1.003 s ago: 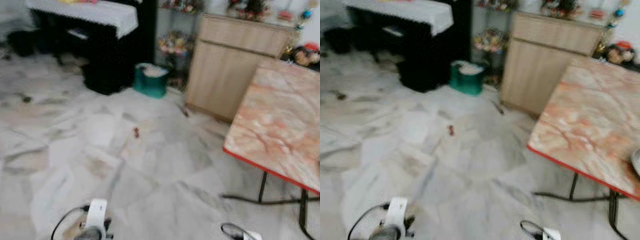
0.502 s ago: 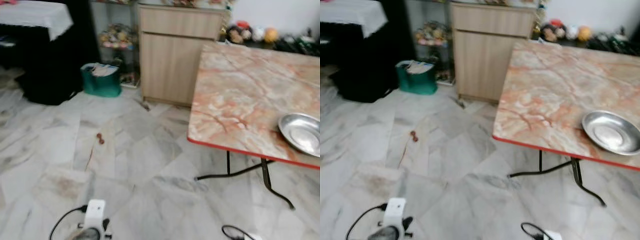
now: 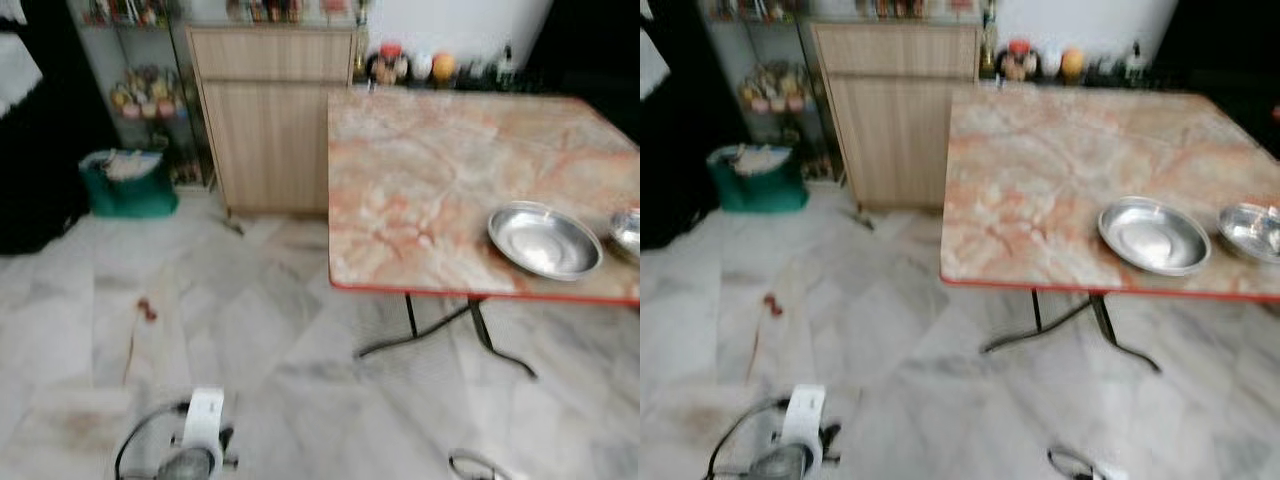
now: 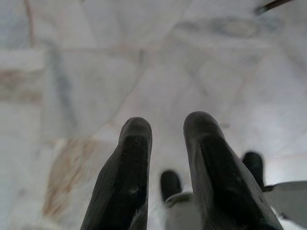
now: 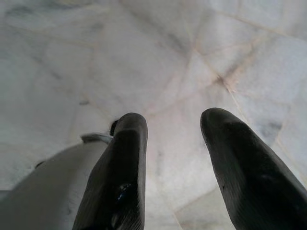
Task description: Setting the table
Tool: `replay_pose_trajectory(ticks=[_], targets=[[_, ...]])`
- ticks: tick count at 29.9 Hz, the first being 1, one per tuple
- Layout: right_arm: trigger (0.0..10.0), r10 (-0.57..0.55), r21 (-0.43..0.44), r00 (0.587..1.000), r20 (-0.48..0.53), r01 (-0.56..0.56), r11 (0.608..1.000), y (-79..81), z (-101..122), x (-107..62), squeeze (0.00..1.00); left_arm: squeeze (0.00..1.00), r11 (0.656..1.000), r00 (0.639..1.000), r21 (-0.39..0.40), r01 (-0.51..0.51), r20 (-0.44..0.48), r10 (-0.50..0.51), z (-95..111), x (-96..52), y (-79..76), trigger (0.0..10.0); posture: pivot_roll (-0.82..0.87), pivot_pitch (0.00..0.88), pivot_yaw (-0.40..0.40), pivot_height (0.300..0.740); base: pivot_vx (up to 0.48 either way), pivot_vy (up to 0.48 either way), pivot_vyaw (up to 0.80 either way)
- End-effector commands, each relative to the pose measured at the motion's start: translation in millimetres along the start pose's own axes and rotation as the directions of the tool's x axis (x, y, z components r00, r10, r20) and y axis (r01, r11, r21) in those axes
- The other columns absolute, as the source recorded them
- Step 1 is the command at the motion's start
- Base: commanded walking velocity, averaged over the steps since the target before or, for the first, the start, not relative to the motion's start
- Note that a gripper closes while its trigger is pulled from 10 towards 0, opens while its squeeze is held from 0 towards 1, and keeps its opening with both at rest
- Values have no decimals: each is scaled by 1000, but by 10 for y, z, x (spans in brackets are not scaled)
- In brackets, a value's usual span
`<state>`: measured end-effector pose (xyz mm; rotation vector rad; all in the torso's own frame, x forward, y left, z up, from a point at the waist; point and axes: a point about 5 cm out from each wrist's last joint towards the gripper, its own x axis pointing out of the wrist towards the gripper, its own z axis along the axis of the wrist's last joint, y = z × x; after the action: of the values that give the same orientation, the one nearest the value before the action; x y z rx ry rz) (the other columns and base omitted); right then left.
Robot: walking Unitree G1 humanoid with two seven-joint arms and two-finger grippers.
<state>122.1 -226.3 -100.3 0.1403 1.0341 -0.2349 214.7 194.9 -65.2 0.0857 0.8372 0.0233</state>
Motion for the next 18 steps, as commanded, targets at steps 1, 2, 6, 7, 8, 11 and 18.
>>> replay_pose_trajectory(ticks=[1,2,6,7,8,11,18], targets=[[10000,-4,0,1000,-3,4,1000,-18,-20,-7,0,0,1000,1000,-12,2,-12,-3,-26,-2,-22,10000,58,0,-24,724,0,0,0],[10000,-4,0,1000,-3,4,1000,-18,-20,-7,0,0,1000,1000,-12,2,-12,-3,-26,-2,-22,10000,58,0,-24,724,0,0,0],[10000,-4,0,1000,-3,4,1000,-19,-20,-7,0,0,1000,1000,-13,1,-9,-1,-22,-1,-24,10000,58,0,-24,724,0,0,0],[10000,-4,0,1000,-3,4,1000,-19,-20,-7,0,0,1000,1000,-13,1,-8,-1,-21,-1,-24,10000,58,0,-24,724,0,0,0],[10000,-4,0,1000,-3,4,1000,-19,-21,-7,0,0,1000,1000,-12,2,-8,-2,-20,-1,-25,10000,58,0,-24,724,0,0,0],[10000,-5,0,1000,-4,5,1000,-21,-24,-8,0,0,1000,1000,-8,3,-10,-3,-26,-3,-24,10000,59,0,-25,724,0,0,0],[10000,-8,7,1000,8,8,1000,-24,-17,-9,0,0,1000,1000,-7,3,-15,-3,-38,-4,-28,10000,58,0,-25,724,0,0,0]])
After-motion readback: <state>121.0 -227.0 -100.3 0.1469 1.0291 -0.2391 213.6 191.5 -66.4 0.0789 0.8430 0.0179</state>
